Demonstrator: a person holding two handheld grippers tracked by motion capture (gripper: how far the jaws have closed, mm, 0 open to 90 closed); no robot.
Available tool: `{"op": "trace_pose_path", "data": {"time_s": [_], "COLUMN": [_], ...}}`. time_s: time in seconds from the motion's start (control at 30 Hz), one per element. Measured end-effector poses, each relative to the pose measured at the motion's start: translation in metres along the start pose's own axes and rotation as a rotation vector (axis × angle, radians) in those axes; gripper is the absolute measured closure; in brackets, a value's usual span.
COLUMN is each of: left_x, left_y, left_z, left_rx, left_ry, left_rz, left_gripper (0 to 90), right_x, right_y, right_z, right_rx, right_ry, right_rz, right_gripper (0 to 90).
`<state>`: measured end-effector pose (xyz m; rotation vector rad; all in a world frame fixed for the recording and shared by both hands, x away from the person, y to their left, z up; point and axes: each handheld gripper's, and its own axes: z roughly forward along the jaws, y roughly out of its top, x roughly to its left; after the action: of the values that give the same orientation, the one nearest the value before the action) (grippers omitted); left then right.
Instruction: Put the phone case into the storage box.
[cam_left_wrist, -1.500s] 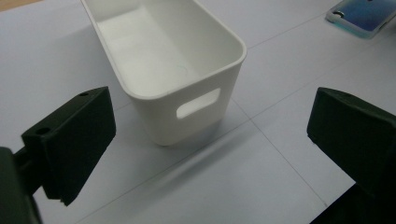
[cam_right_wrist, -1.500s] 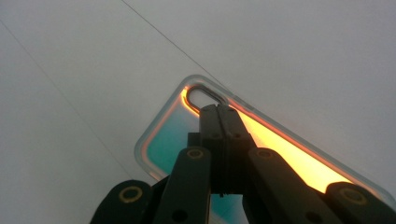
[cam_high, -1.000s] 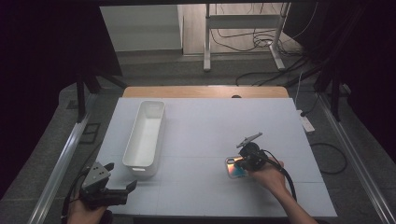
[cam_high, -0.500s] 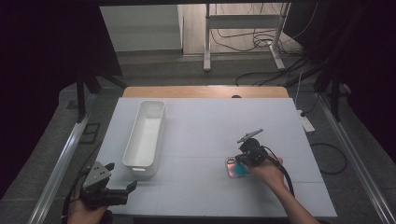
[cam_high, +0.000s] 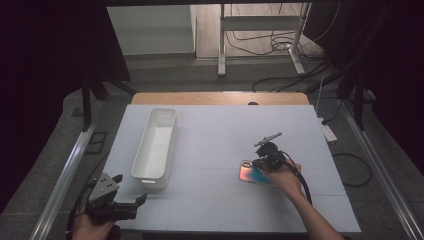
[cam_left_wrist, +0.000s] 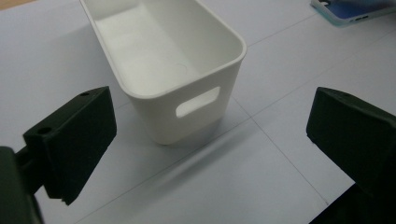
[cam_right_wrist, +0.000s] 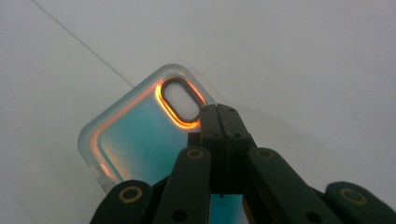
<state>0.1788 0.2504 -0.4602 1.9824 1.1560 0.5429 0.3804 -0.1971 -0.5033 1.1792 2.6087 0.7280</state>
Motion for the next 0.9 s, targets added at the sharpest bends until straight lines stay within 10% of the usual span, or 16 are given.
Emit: {"op": "trace_pose_path", "data": {"time_s": [0.9], "left_x": [0.002], "left_y": [-0.001], "left_z": [-0.001], "left_rx": [-0.009], "left_ry": [-0.009], "left_rz": [-0.012], "left_gripper": [2.8], "right_x": [-0.05], "right_y": [-0.023], "right_z": [-0.03], "right_rx": [-0.001], "right_ry": [-0.073], "right_rz": [0.12], "right_gripper": [89.3]}}
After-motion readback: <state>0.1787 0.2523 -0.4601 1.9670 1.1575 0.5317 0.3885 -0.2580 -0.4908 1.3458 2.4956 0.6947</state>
